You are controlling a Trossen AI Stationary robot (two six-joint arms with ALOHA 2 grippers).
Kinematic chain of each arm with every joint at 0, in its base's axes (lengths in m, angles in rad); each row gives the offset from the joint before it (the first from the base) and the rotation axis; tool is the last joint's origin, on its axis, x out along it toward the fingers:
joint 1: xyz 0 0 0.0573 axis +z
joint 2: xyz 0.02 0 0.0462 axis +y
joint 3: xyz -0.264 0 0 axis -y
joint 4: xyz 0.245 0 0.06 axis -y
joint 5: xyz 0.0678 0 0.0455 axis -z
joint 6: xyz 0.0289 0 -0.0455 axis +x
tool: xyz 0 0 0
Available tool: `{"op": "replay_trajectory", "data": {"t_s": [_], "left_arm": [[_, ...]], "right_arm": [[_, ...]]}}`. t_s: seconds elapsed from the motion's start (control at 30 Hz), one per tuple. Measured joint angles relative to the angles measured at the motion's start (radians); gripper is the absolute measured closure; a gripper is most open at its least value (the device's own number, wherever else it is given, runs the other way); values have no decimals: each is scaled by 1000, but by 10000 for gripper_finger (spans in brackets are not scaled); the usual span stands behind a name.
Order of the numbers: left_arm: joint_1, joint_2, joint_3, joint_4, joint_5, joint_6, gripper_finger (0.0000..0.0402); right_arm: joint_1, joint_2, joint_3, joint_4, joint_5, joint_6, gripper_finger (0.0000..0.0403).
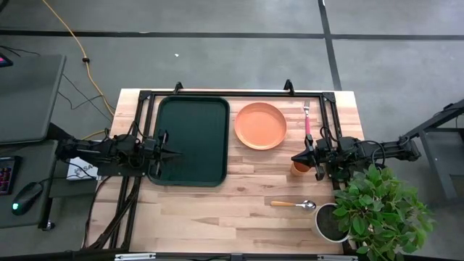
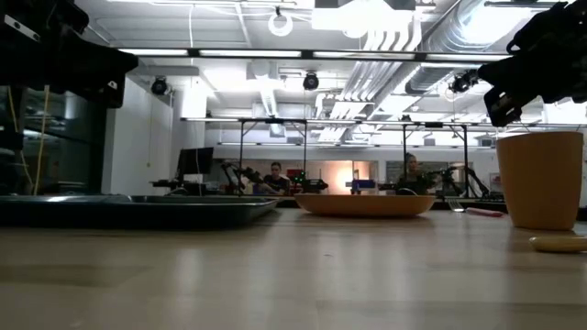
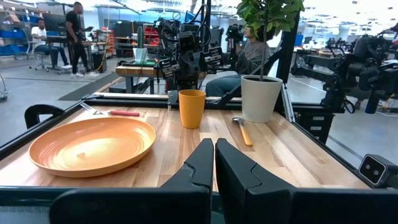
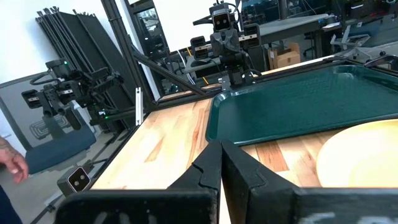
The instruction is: Pick and place plate/cup/fork/spoon on tray
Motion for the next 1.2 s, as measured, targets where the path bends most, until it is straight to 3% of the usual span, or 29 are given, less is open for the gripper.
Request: {"op": "replay_trajectory", "data": {"t_s": [1.1,1.2], "left_arm": [[0,0,0,0,0,0,398],[0,0,0,0,0,0,398]], "right_arm": [[0,0,0,0,0,0,402],[0,1,0,35,40,-35,402]]}}
